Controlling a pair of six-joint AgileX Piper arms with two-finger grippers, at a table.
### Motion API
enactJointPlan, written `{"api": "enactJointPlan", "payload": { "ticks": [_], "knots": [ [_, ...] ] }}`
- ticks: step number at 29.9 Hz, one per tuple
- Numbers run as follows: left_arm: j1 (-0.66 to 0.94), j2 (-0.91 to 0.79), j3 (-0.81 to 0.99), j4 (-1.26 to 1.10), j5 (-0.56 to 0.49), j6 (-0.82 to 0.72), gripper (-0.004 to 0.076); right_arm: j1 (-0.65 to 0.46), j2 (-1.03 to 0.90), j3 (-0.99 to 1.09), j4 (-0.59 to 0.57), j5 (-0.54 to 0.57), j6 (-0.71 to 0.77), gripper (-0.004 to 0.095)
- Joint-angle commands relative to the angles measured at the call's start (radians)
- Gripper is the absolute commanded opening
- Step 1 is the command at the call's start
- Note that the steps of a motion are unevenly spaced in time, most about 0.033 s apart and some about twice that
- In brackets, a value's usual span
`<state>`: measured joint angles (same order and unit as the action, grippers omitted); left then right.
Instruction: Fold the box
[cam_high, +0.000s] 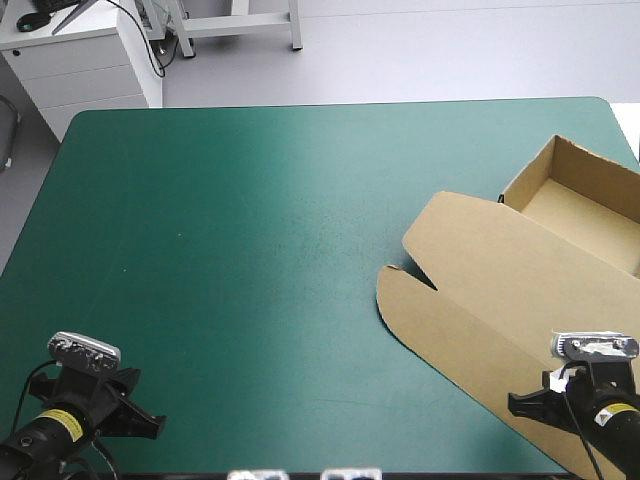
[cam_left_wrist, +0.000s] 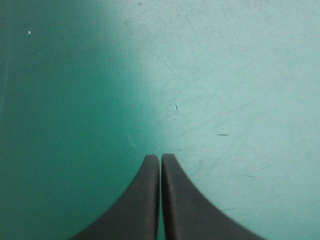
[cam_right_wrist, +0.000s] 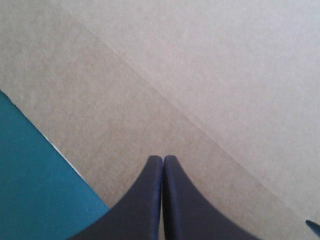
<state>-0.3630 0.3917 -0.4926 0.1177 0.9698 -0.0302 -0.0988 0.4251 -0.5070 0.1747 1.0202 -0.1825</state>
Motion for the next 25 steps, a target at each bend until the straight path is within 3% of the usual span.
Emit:
{"api": "enactJointPlan", "payload": {
  "ticks": [1,25],
  "knots": [
    [-0.005,0.01,-0.024,0.0,-0.053,-0.011,-0.0008,0.003,-0.054,-0.02,0.015,-0.106,-0.016,-0.0014],
    [-0.005,0.01,-0.024,0.0,-0.053,-0.011,-0.0008,0.003,-0.08,-0.02,0.015,-0.102,0.005,-0.0014]
  ]
}}
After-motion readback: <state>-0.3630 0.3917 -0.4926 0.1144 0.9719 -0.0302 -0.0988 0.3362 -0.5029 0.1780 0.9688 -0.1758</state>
